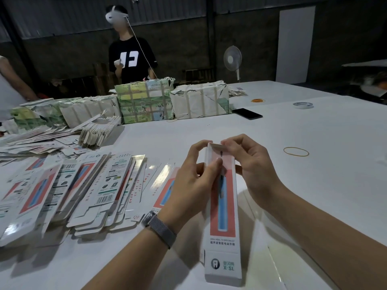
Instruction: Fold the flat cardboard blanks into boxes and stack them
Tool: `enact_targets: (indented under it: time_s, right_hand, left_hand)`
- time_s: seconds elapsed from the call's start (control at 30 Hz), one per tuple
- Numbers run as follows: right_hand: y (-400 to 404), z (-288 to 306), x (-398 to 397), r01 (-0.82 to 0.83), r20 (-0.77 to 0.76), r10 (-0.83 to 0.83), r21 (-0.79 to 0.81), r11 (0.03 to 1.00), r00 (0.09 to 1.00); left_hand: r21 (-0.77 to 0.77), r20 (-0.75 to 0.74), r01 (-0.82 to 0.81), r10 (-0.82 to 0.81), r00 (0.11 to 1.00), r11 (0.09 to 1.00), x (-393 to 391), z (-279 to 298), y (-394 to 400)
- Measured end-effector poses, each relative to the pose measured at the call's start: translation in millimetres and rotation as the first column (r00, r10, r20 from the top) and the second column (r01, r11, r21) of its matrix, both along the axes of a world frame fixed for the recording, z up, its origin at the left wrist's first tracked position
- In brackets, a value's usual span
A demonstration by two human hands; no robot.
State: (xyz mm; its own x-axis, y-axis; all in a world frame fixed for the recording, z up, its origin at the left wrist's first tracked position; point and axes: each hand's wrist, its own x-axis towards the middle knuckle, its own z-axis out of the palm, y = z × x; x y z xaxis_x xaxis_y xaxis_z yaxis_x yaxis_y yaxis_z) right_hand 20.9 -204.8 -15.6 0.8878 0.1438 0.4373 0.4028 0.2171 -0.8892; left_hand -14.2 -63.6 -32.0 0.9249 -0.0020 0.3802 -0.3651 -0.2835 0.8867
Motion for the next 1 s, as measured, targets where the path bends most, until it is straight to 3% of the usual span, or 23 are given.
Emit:
enact_targets:
  time_s: [0.23, 0.47, 0.83, 1.0]
  right_hand:
    - [-2.1, -1.4, 4.5, 0.114, -0.009, -0.114, -0.001, 0.994, 0.993]
    - [-0.8, 1.4, -1.2, 0.011, -0.054, -0.009, 0.044, 0.999, 0.998]
    - [-2.6, 1.9, 3.1, 0.068, -0.035, -0.068, -0.004, 0.998, 0.997]
    - [-3.3, 2.0, 2.5, 0.01, -0.093, -0.006, 0.037, 0.999, 0.996]
  left_hand:
    - [0.125, 0.026, 0.005, -0.009, 1.0, 0.992, -2.0, 0.5, -2.5]
    - [0.162, 0.05, 0.002, -0.011, 0.999, 0.987, -4.6, 2.7, -3.1]
    - [0.183, -0.01, 0.038, -0.036, 0.999, 0.982, -6.4, 3.2, -1.9]
    - [0.191, -0.024, 0.075, -0.072, 0.997, 0.979, -7.8, 4.6, 1.4]
